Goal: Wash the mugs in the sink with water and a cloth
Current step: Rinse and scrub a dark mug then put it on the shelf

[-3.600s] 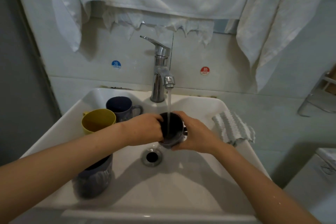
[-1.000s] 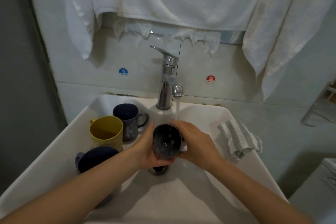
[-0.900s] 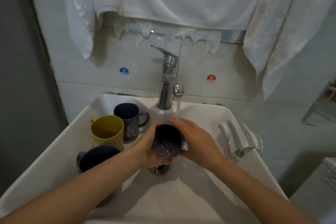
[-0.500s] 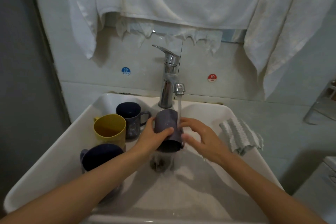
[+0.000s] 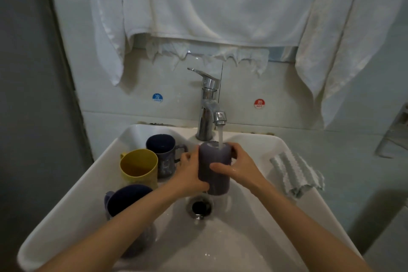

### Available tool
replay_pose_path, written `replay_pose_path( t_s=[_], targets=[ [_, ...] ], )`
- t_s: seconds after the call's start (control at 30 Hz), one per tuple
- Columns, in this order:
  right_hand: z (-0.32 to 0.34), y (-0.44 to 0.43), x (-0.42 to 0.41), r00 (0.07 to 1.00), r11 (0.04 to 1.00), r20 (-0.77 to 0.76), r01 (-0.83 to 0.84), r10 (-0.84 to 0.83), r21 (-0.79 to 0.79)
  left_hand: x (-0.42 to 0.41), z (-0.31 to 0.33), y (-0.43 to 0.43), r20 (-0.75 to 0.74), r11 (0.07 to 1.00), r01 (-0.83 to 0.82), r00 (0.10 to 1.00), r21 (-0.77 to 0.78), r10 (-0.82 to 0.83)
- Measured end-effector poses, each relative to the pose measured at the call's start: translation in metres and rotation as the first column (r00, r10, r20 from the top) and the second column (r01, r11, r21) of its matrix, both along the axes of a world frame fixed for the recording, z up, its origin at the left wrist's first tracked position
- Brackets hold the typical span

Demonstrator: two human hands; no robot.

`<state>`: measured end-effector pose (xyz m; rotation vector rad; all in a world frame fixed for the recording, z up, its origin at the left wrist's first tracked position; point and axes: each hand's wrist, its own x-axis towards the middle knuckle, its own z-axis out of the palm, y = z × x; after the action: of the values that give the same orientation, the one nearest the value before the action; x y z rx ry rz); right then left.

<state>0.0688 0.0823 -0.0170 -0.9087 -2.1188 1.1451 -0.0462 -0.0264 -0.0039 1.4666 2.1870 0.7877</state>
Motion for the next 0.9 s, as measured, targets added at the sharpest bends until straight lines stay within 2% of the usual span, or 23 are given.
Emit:
replay_pose_path(
  t_s=[0.07,0.13,0.17,0.27,0.33,0.4,0.53,0.67,0.73,0.77,0.8,0.83,0.87,0.9],
  targets=[
    [0.0,0.003,0.004,1.0,1.0,0.002,0.004,-0.004,0.03,-0.005,0.017,0.0,0.037,0.996,-0.061,0.998,0.06,0.059],
    [0.003,0.002,0.007,1.0,0.999,0.012,-0.013,0.013,0.031,-0.01,0.044,0.002,0.097,0.952,-0.168,0.984,0.255,0.148],
    [0.004,0.0,0.006,0.999,0.999,0.034,-0.031,0.03,0.04,-0.012,0.061,0.005,0.066,0.916,-0.191,0.982,0.354,0.179],
    [0.007,-0.006,0.005,0.997,0.997,0.04,-0.066,0.064,0.033,-0.019,0.109,0.016,-0.254,0.834,-0.101,0.927,0.543,0.277],
    [0.01,-0.01,0.006,0.996,0.996,0.014,-0.084,0.084,0.003,-0.023,0.129,0.023,-0.481,0.861,-0.025,0.821,0.509,0.308],
    [0.011,-0.011,0.007,0.996,0.996,0.005,-0.09,0.09,0.002,-0.023,0.137,0.028,-0.594,0.902,-0.022,0.745,0.431,0.302],
    [0.01,-0.013,0.007,0.997,0.998,-0.039,-0.063,0.063,-0.003,-0.024,0.121,0.029,-0.671,0.909,-0.018,0.669,0.417,0.321],
    [0.009,-0.011,0.005,0.997,0.999,-0.049,-0.053,0.054,0.013,-0.033,0.103,0.025,-0.659,0.922,-0.014,0.695,0.387,0.287],
    [0.01,-0.01,0.005,0.997,0.998,-0.05,-0.052,0.053,0.017,-0.035,0.097,0.024,-0.562,0.919,0.0,0.791,0.395,0.242],
    [0.01,-0.01,0.006,0.997,0.998,-0.047,-0.052,0.053,0.026,-0.031,0.09,0.022,-0.436,0.917,-0.016,0.876,0.399,0.205],
    [0.011,-0.009,0.006,0.998,0.998,-0.042,-0.052,0.053,0.034,-0.027,0.08,0.019,-0.242,0.922,-0.059,0.957,0.383,0.162],
    [0.012,-0.008,0.007,0.998,0.998,-0.034,-0.049,0.051,0.035,-0.019,0.067,0.018,0.003,0.941,-0.103,0.994,0.324,0.108],
    [0.012,-0.007,0.008,0.999,0.999,-0.025,-0.04,0.041,0.034,-0.011,0.051,0.018,0.227,0.964,-0.131,0.971,0.23,0.078],
    [0.012,-0.005,0.008,1.0,0.999,-0.009,-0.023,0.023,0.034,-0.001,0.036,0.02,0.367,0.98,-0.134,0.927,0.145,0.072]
  ],
)
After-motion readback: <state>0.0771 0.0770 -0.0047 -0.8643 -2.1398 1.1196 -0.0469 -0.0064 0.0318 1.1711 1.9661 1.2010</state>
